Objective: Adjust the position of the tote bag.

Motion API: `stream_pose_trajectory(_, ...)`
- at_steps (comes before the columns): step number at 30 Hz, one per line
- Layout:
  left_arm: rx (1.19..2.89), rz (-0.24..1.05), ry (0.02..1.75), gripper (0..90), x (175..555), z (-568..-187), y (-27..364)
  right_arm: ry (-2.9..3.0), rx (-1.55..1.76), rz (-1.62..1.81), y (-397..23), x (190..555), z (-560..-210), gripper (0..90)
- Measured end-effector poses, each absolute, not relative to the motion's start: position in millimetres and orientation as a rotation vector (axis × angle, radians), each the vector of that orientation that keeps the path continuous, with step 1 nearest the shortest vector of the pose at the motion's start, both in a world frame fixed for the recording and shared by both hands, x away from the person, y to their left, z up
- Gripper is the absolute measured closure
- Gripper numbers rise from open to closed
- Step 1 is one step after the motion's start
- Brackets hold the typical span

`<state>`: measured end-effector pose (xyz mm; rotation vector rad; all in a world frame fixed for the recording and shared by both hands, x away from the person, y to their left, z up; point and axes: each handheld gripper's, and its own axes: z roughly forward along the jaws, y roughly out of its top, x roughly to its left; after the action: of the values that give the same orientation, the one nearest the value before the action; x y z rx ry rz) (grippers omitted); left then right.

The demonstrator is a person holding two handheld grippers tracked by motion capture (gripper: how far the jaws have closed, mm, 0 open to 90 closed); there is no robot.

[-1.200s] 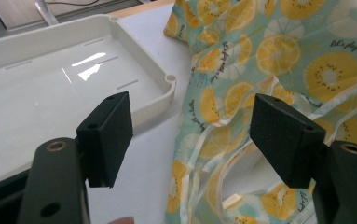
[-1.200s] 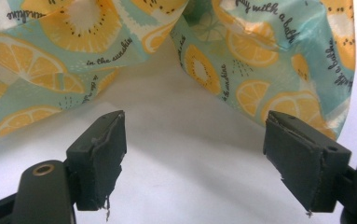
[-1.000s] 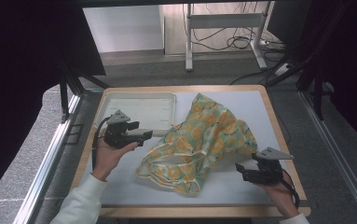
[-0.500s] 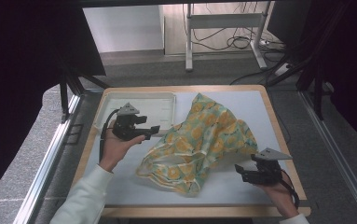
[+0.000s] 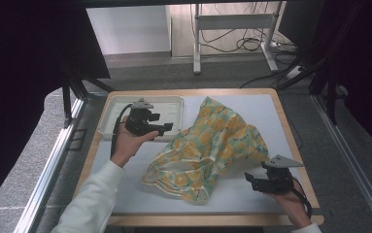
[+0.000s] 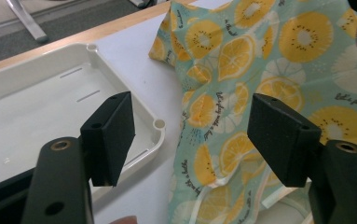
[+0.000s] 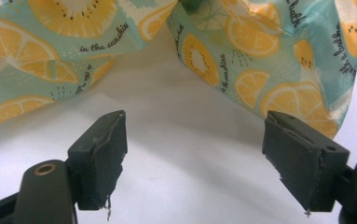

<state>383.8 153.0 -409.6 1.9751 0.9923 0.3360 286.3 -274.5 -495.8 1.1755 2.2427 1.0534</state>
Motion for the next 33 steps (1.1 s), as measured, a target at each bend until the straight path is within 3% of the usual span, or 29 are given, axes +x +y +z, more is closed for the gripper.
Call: stream_pose_trajectory(33, 2.043, 0.319, 0.966, 29.6, 415, -424, 112, 2.262, 1.158, 1.029, -273, 287, -498, 21.5)
